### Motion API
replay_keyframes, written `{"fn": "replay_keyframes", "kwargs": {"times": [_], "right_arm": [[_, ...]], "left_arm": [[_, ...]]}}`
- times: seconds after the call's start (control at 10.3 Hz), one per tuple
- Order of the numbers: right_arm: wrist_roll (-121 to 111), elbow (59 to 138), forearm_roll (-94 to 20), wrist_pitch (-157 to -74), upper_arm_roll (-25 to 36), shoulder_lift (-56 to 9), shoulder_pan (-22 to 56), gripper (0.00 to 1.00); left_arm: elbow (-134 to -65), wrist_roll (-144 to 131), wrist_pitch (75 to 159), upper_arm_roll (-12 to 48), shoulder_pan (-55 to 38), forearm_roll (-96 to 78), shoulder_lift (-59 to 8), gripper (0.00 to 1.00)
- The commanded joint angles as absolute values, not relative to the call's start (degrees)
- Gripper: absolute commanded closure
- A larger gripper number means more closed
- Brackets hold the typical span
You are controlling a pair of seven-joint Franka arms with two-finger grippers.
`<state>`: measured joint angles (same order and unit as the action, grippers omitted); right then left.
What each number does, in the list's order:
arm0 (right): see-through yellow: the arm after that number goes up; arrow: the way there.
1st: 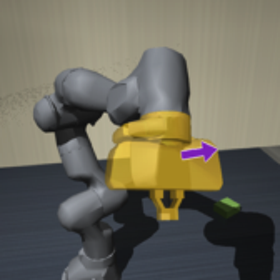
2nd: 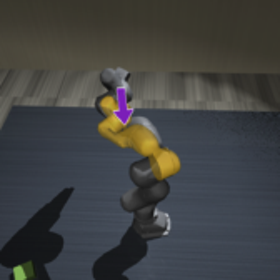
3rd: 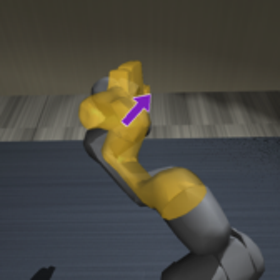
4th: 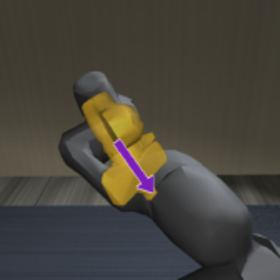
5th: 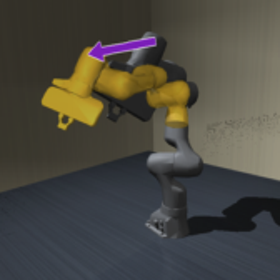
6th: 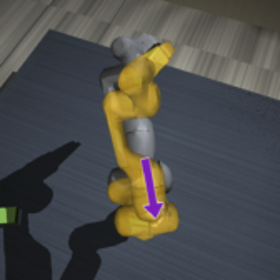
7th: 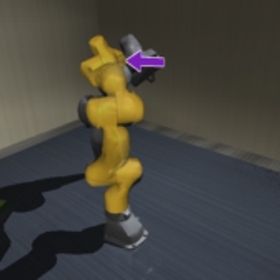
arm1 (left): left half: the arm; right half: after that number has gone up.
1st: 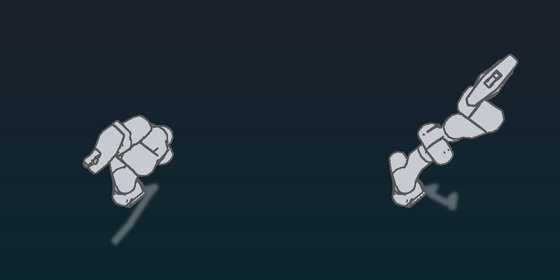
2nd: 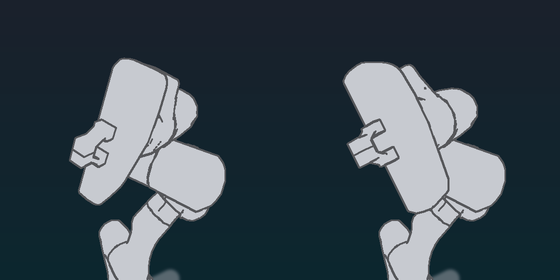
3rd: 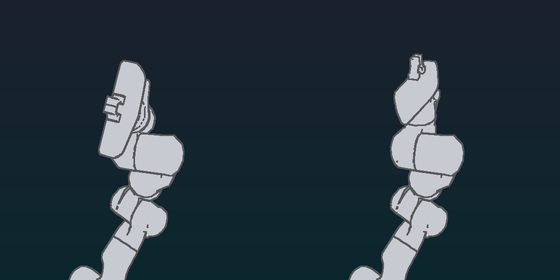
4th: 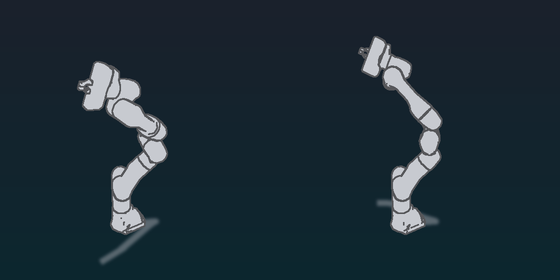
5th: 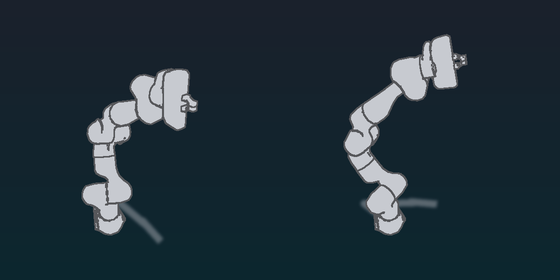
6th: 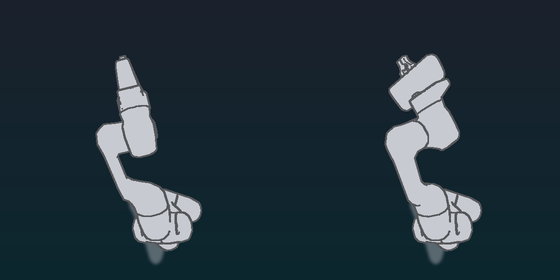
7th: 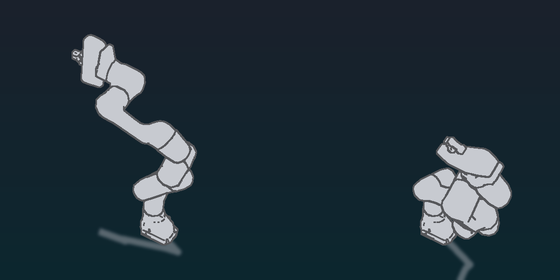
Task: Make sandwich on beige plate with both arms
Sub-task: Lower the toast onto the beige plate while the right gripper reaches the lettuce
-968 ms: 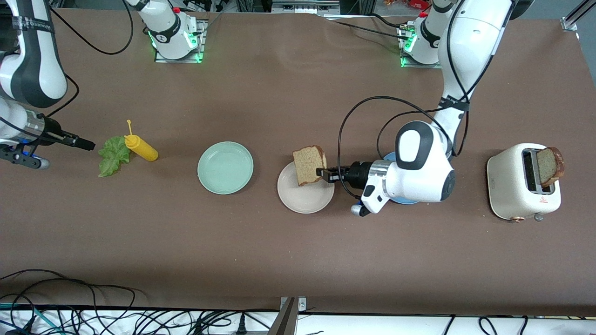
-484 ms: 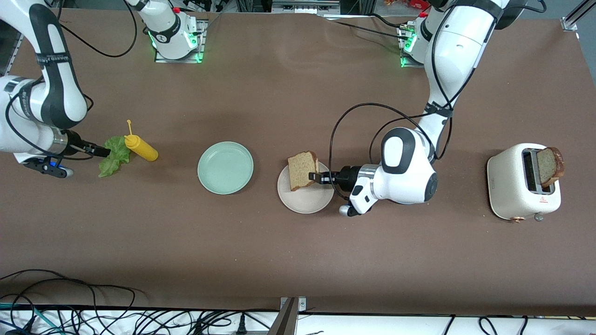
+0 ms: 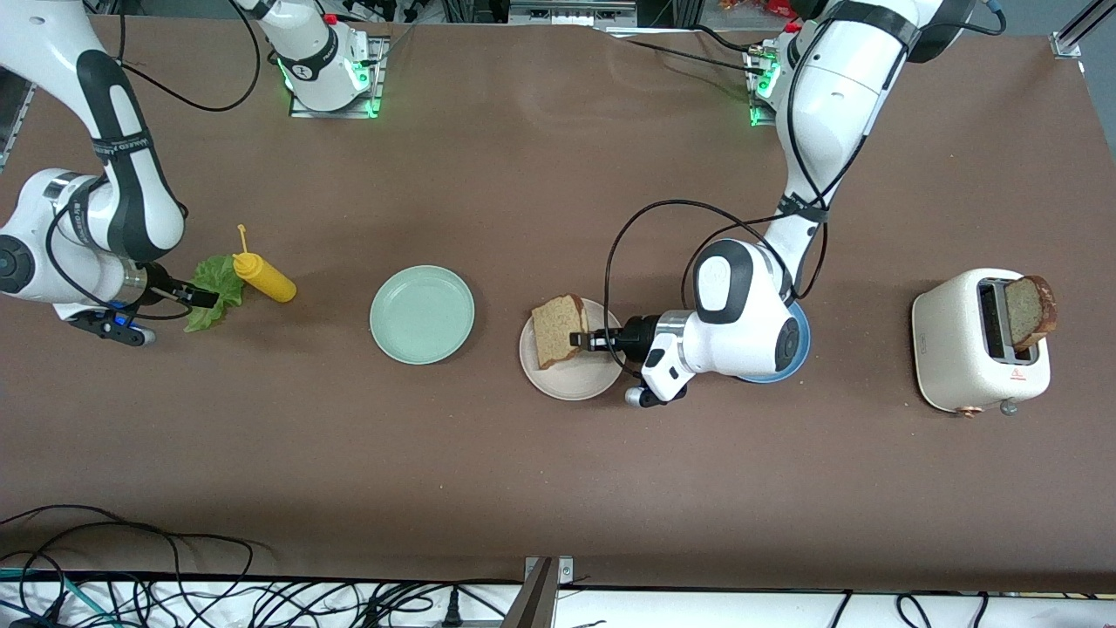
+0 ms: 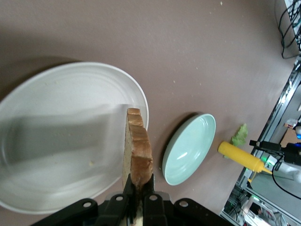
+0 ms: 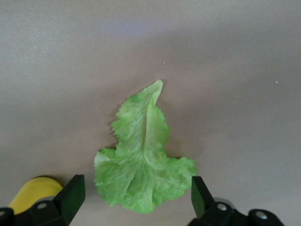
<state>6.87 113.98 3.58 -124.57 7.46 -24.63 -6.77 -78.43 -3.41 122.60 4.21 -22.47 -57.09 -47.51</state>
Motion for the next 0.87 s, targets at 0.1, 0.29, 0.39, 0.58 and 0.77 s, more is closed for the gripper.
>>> {"fn": "replay_keyframes", "kwargs": {"times": [0.1,0.29,0.39,0.58,0.77], "right_arm": [[6.24,113.47,4.04,-125.16,7.12,-26.10,-7.29,0.00],[6.24,113.55,3.96,-125.16,7.12,-27.24,-7.38,0.00],[6.24,113.55,3.87,-125.50,7.12,-27.59,-7.38,0.00],[6.24,113.47,3.78,-125.95,7.03,-28.39,-7.29,0.00],[6.24,113.47,3.60,-126.38,7.03,-29.17,-7.29,0.00]], "left_arm": [[-77.08,0.69,125.24,3.43,-23.55,-59.41,-49.83,0.95],[-77.25,4.47,125.16,3.43,-23.20,-59.33,-50.10,0.00],[-77.26,4.66,125.16,3.25,-22.94,-58.80,-49.84,0.00],[-77.52,4.39,124.81,2.73,-21.63,-58.62,-49.57,0.00],[-78.05,4.22,124.28,2.64,-20.22,-55.75,-49.22,0.00]]}}
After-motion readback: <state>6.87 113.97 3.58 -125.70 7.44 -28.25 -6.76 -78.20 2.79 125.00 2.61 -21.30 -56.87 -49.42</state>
